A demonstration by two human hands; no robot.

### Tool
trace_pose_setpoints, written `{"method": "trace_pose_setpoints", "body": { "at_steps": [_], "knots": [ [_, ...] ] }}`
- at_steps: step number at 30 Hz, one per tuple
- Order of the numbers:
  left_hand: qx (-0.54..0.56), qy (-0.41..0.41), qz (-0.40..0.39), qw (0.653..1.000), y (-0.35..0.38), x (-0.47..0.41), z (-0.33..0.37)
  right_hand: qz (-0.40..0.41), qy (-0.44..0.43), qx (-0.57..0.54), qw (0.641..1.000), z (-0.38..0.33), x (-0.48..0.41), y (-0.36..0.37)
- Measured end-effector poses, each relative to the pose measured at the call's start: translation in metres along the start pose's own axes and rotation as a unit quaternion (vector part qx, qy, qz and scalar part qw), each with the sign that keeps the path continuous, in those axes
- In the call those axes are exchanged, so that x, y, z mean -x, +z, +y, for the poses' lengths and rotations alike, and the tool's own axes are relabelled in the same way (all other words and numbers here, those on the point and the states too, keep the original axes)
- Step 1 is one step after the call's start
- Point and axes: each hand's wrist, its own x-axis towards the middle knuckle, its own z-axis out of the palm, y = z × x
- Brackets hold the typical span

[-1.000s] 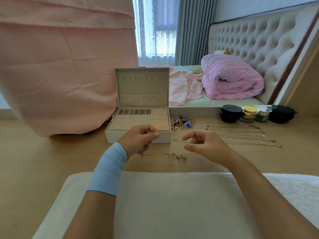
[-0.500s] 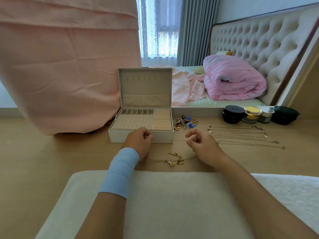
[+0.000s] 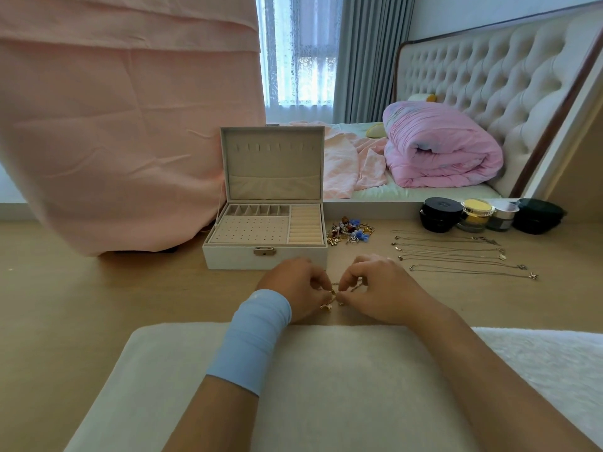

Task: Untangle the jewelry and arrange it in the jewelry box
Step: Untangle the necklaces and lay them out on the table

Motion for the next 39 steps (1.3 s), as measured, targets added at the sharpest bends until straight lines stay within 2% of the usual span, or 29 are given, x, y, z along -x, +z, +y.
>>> {"method": "trace_pose_setpoints", "body": {
  "at_steps": [3, 10, 12, 15, 18, 21, 24, 27, 28, 30, 31, 32, 33, 35, 37, 39],
  "knots": [
    [-0.018, 0.003, -0.043, 0.999, 0.007, -0.001, 0.001, -0.019, 0.004, 0.067, 0.998, -0.004, 0.002, 0.001],
    [-0.014, -0.019, -0.059, 0.998, 0.004, 0.001, -0.001, -0.022, -0.012, 0.086, 0.996, -0.002, 0.003, 0.002],
    [-0.012, -0.023, -0.060, 0.998, 0.003, 0.002, -0.001, -0.006, -0.002, 0.032, 0.999, 0.003, 0.004, 0.006],
    [-0.011, -0.023, -0.057, 0.998, 0.002, 0.003, 0.000, 0.035, 0.041, -0.131, 0.990, 0.006, 0.003, 0.006],
    [-0.011, -0.021, -0.064, 0.998, 0.002, 0.002, 0.002, 0.074, 0.071, -0.276, 0.956, 0.002, 0.002, 0.002],
    [0.010, -0.022, -0.071, 0.997, 0.002, 0.003, 0.001, 0.091, 0.092, -0.363, 0.923, -0.003, 0.000, 0.001],
    [0.110, -0.040, -0.060, 0.991, 0.002, 0.002, -0.003, 0.109, 0.115, -0.414, 0.896, -0.007, -0.002, 0.000],
    [0.266, -0.052, -0.027, 0.962, 0.006, -0.001, -0.006, 0.136, 0.135, -0.459, 0.868, -0.006, -0.001, -0.003],
    [0.334, -0.062, -0.022, 0.940, 0.006, -0.002, -0.006, 0.141, 0.139, -0.465, 0.863, -0.005, 0.000, -0.004],
    [0.481, -0.106, -0.039, 0.870, 0.004, -0.008, -0.004, 0.146, 0.142, -0.455, 0.867, -0.001, 0.001, -0.005],
    [0.531, -0.135, -0.054, 0.835, 0.001, -0.010, -0.003, 0.147, 0.143, -0.440, 0.874, 0.001, 0.002, -0.005],
    [0.549, -0.157, -0.062, 0.819, -0.002, -0.012, -0.005, 0.149, 0.147, -0.417, 0.885, 0.004, 0.003, -0.005],
    [0.544, -0.166, -0.053, 0.821, -0.003, -0.012, -0.008, 0.153, 0.151, -0.387, 0.897, 0.007, 0.003, -0.004],
    [0.486, -0.149, 0.015, 0.861, -0.002, -0.009, -0.015, 0.166, 0.154, -0.329, 0.917, 0.013, 0.004, -0.005],
    [0.395, -0.121, 0.069, 0.908, -0.002, -0.003, -0.019, 0.178, 0.153, -0.306, 0.922, 0.017, 0.005, -0.006],
    [0.321, -0.105, 0.106, 0.935, -0.003, -0.001, -0.023, 0.192, 0.154, -0.309, 0.919, 0.018, 0.005, -0.007]
  ]
}}
